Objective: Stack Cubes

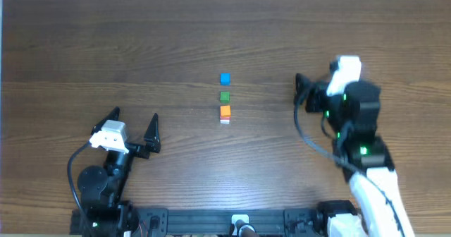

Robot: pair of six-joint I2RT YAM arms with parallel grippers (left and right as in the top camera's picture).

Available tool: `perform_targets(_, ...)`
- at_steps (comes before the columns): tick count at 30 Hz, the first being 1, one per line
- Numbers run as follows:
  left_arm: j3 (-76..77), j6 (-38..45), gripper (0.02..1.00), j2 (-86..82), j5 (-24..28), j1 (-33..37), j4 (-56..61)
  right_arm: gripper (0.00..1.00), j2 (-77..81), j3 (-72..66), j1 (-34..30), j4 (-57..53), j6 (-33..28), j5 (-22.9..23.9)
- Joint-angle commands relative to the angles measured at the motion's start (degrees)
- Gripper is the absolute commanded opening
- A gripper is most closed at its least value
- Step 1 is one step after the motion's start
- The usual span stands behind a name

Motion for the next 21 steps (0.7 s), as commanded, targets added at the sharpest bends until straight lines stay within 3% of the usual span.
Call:
perform_targets(1, -0.4, 0.5, 0.998, -0.4, 0.6, 0.3, 0.2, 0.993, 12.5, 15.8, 4.0, -11.7, 2.8, -0.7)
perform_targets(6, -0.4, 0.5, 0.998, -0.4, 0.6, 0.3, 0.2, 0.991, 26.7, 34.0, 12.8, -27.5, 6.6, 2.8)
perform_targets(12, -0.4, 0.5, 0.998, -0.4, 0.6, 0.3, 0.2, 0.993, 39.6, 46.5, 21.0, -35.3, 11.3, 2.8)
perform_targets(21, -0.4, 0.5, 0.998, -0.4, 0.6, 0.3, 0.2, 0.993, 54.2, 54.7, 27.0, -40.8, 16.2, 2.8)
